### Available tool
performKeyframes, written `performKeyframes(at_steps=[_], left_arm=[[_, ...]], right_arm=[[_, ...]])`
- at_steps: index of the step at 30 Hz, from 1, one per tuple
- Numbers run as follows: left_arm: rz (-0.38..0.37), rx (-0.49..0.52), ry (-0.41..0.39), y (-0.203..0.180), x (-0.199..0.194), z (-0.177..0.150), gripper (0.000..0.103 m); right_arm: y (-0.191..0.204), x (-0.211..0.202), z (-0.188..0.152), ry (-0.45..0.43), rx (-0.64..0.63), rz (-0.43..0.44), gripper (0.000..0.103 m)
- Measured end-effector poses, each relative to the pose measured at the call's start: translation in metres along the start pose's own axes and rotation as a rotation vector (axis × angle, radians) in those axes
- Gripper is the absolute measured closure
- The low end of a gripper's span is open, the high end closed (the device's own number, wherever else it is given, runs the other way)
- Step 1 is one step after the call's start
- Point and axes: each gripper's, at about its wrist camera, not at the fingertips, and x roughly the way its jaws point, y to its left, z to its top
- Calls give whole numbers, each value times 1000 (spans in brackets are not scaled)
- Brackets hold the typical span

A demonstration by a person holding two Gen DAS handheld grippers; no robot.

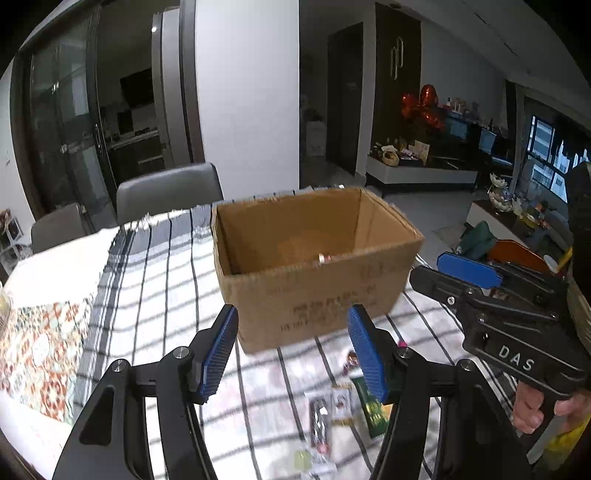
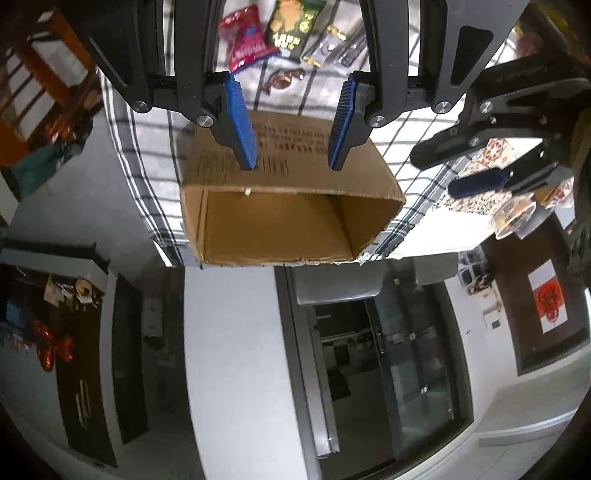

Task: Organize snacks
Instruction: 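Move both grippers back from the box to the remaining snacks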

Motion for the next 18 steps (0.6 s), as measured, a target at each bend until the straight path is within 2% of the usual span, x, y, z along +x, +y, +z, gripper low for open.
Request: performKeyframes(at_steps=[5,12,18], left_arm=[[6,-16,11,-4,-3,-24,42],[-13,-43,82,-4,7,-63,43],[-24,-41,129,-8,17,-87,48]], right_arm=[[0,-4,-29,30,25,-16,61],[6,-3,-65,67,28,-39,61],[13,4,-88,116,31,-33,61]])
